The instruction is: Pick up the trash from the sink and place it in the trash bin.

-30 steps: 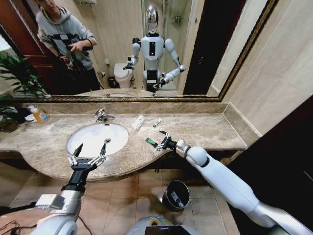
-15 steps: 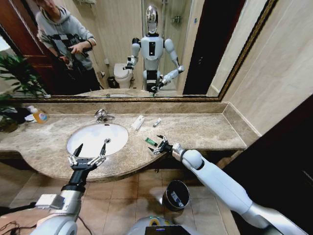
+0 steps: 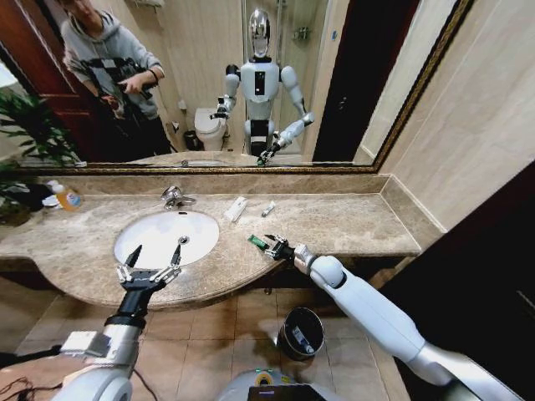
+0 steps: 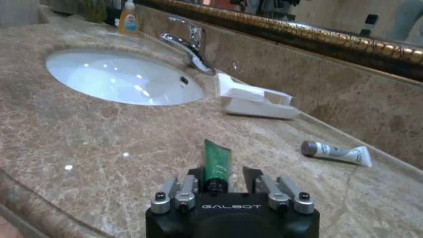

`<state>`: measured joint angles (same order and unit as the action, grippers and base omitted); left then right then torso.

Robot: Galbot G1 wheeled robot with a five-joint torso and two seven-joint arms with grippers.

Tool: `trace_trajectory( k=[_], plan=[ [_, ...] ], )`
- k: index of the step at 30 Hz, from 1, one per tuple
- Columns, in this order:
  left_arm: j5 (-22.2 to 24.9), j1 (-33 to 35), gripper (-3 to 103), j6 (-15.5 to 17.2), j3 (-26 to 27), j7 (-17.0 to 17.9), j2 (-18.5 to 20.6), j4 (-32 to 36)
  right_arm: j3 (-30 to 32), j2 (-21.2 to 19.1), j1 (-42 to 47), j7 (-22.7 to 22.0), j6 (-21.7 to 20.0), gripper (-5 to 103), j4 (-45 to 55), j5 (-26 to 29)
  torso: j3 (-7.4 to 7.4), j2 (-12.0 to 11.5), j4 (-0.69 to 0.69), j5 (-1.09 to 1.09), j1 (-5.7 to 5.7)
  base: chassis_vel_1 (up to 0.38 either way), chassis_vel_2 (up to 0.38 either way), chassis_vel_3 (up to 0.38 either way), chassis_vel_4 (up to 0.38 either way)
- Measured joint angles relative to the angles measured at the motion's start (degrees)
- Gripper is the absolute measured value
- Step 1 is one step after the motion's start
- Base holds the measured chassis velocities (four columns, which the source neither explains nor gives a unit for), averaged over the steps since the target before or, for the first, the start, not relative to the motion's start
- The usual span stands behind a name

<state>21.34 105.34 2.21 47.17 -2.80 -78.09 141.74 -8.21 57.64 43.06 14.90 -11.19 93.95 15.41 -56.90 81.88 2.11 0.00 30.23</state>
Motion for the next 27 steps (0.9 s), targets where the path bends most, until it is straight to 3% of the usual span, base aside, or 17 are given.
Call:
trace_trajectory(
  k=[1, 3, 7, 18, 24, 25, 27],
  plan=[
    [0.0, 0.0, 100, 0.0, 0.0, 0.0, 0.0, 0.0, 0.0, 0.0, 0.0, 0.0, 0.0, 38, 0.0, 0.0, 0.00, 0.0, 0.00, 0.00, 0.00, 0.000, 0.000, 0.000, 0.000],
    [0.0, 0.0, 100, 0.0, 0.0, 0.0, 0.0, 0.0, 0.0, 0.0, 0.1, 0.1, 0.0, 27, -0.2, 0.1, 0.00, 0.0, 0.00, 0.00, 0.00, 0.000, 0.000, 0.000, 0.000],
    [0.0, 0.0, 100, 0.0, 0.0, 0.0, 0.0, 0.0, 0.1, -0.1, 0.2, 0.3, 0.0, 22, -0.3, 0.6, 0.00, 0.0, 0.00, 0.00, 0.00, 0.000, 0.000, 0.000, 0.000],
    [0.0, 0.0, 100, 0.0, 0.0, 0.0, 0.0, 0.0, 4.7, -2.1, 2.7, 0.1, -0.1, 22, 3.9, 2.8, 0.00, 0.0, 0.00, 0.00, 0.00, 0.000, 0.000, 0.000, 0.000],
    [0.0, 0.0, 100, 0.0, 0.0, 0.0, 0.0, 0.0, 18.3, -7.3, 12.4, -0.2, -0.5, 22, 14.0, 7.4, 0.00, 0.0, 0.00, -0.01, 0.00, 0.000, 0.000, 0.000, 0.000],
    [0.0, 0.0, 100, 0.0, 0.0, 0.0, 0.0, 0.0, 18.3, -7.3, 12.4, -0.2, -0.5, 22, 14.0, 7.4, 0.00, 0.0, 0.00, -0.01, 0.00, 0.000, 0.000, 0.000, 0.000],
    [0.0, 0.0, 100, 0.0, 0.0, 0.0, 0.0, 0.0, 25.3, -10.0, 18.6, -1.0, 2.0, 22, 17.3, 9.6, 0.01, 0.0, 0.00, 0.00, 0.00, 0.000, 0.000, 0.000, 0.000]
  ],
)
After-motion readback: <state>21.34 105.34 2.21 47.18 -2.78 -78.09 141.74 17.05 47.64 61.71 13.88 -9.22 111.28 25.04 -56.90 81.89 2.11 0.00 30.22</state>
